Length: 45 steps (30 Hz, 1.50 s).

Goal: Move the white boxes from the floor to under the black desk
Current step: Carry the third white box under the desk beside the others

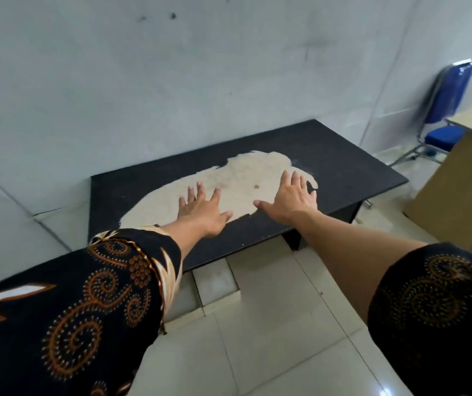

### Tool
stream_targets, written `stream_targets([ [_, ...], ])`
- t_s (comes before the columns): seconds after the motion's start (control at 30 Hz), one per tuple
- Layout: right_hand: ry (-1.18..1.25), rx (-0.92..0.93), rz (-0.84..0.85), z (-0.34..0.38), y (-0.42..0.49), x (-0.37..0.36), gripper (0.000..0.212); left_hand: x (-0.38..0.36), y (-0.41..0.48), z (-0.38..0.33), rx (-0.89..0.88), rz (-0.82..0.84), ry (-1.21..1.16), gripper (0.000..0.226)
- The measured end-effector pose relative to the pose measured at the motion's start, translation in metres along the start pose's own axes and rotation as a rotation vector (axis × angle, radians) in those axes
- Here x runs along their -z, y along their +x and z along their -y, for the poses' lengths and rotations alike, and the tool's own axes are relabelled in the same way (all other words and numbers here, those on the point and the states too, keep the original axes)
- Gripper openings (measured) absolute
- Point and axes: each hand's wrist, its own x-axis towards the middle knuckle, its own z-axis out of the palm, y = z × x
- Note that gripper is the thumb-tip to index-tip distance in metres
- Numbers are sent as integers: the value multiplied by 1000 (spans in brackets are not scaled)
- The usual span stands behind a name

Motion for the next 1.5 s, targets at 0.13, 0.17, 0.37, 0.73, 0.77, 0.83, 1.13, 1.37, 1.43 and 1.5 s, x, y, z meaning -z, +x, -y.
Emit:
stream_targets([
  [0.13,-32,143,47,84,-12,-10,116,5,-31,90,143,-11,-9,77],
  [0.17,-36,170,67,104,-17,-14,116,5,-40,111,170,-17,-20,78],
  [0.37,-60,403,140,260,-71,-65,116,-7,-119,271,387,-26,-82,80],
  [0.73,-110,727,307,536,-243,-181,112,-71,-320,571,741,37,-155,80],
  [0.77,-116,747,320,548,-254,-188,111,-77,-330,587,756,45,-165,80],
  [0.83,-139,788,358,581,-280,-206,110,-89,-355,623,785,65,-181,79],
  [1.13,-233,862,423,691,-309,-294,110,-148,-382,728,885,124,-288,79],
  [1.37,-278,890,484,783,-261,-399,109,-195,-320,825,943,174,-371,80],
  [1.43,-299,892,524,820,-237,-437,108,-213,-290,863,980,197,-402,80],
  [1.5,-293,899,562,851,-217,-470,106,-230,-267,891,1006,208,-436,79],
])
